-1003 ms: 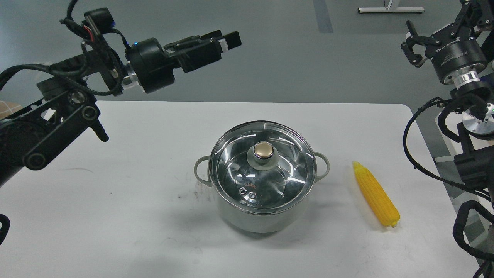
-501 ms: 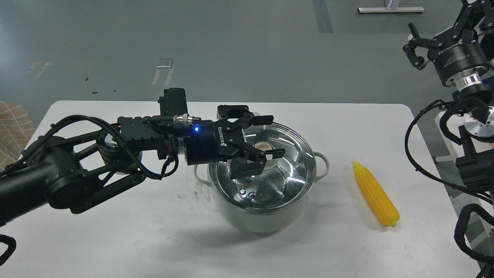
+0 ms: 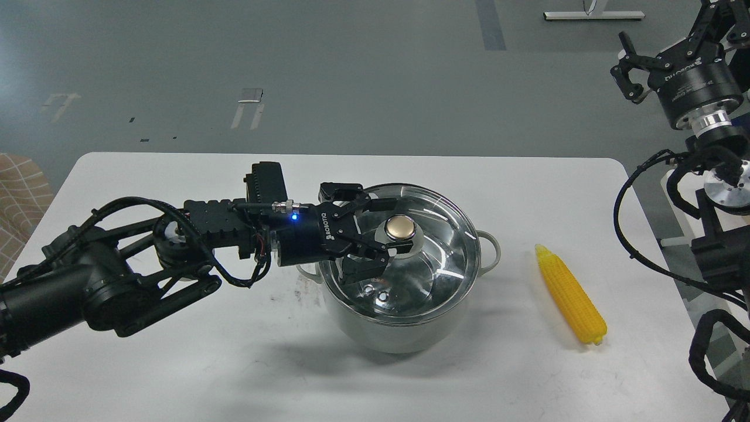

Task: Open pot and put corn in
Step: 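Reach the left gripper to the glass lid knob and grasp it, then lift the glass lid off the pot with the left gripper and move it aside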

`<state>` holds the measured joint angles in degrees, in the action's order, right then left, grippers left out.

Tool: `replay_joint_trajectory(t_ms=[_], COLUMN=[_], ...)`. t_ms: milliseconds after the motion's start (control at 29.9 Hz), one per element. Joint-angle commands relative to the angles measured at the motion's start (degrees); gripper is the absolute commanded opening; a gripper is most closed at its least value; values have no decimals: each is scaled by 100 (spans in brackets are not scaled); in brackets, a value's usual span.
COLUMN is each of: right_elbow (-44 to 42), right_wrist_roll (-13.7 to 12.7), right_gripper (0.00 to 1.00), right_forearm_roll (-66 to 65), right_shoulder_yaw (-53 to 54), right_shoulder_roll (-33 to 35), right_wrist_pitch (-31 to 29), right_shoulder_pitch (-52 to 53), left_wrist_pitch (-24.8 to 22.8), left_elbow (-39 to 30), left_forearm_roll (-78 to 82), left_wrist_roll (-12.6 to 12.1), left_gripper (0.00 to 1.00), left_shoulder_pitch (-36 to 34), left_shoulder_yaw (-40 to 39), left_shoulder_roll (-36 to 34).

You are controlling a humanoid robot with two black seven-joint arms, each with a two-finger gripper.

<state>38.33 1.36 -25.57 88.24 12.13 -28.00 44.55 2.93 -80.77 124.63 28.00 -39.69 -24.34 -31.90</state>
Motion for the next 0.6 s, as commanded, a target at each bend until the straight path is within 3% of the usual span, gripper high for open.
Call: replay_joint_trajectory(t_ms=[0,334,568], right_elbow=[-1,-10,-19], right_wrist_roll=[-4,5,5], right_gripper=[100,100,100], right_forearm_roll=[0,0,0], right_shoulder_yaw=[0,0,0], right_shoulder_roll=[-8,-8,-8], right_wrist_pitch=[0,0,0], right_shoulder_pitch=[-17,-26,-70], left_wrist_pitch=[6,6,-3], left_elbow=[35,9,-53], left_forearm_roll=[-9,0,0], left_wrist_roll=[0,0,0], left_gripper=[64,39,32], left_shoulder_pitch=[58,67,75], left_shoulder_yaw=[0,-9,-26], left_shoulder_roll=[0,0,-18])
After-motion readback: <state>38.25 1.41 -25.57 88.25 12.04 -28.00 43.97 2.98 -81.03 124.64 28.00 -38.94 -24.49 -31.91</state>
